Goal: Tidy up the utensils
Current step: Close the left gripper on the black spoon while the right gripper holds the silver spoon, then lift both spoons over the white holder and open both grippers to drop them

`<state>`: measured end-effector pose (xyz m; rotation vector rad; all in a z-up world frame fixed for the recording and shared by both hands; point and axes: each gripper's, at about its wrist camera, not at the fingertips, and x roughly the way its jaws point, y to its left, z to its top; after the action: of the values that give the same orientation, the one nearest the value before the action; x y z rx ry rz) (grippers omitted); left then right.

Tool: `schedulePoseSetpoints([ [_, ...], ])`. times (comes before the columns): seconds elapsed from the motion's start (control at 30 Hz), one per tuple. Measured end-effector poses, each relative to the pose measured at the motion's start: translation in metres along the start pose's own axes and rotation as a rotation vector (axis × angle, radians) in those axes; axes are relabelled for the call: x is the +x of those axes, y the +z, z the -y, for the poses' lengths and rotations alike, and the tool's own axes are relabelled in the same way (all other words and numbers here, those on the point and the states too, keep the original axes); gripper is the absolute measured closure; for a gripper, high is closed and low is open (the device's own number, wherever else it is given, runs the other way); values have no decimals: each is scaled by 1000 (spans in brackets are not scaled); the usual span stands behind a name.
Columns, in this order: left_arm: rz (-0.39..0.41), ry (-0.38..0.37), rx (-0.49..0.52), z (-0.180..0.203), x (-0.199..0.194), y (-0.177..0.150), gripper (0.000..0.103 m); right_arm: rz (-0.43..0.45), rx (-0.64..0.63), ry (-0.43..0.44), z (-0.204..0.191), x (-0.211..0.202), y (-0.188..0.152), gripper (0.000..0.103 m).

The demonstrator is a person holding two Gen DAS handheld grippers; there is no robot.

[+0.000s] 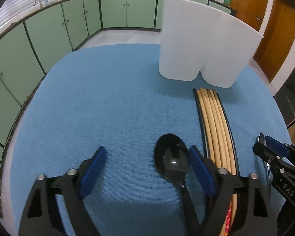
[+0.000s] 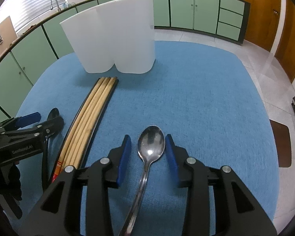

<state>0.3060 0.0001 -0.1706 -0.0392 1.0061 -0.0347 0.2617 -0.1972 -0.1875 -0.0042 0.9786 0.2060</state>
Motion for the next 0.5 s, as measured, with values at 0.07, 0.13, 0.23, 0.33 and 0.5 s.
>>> schedulePoseSetpoints([
  [0.07, 7, -14, 2, 2, -1, 0, 40, -10, -18, -26, -2, 1, 3, 74],
  [0.13, 12, -31, 15, 6, -1, 1, 58, -12, -23, -37, -5, 1, 5, 75],
  [0.23, 27, -72, 13, 7, -1, 2, 68, -3, -6, -22, -2, 0, 5, 75],
  [0.33, 82, -132, 21, 4, -8, -1, 68, 76, 19, 7, 4, -13, 2, 75],
  [0.5, 278, -197, 68, 7, -38, -14, 68, 223, 21, 29, 13, -38, -1, 75],
])
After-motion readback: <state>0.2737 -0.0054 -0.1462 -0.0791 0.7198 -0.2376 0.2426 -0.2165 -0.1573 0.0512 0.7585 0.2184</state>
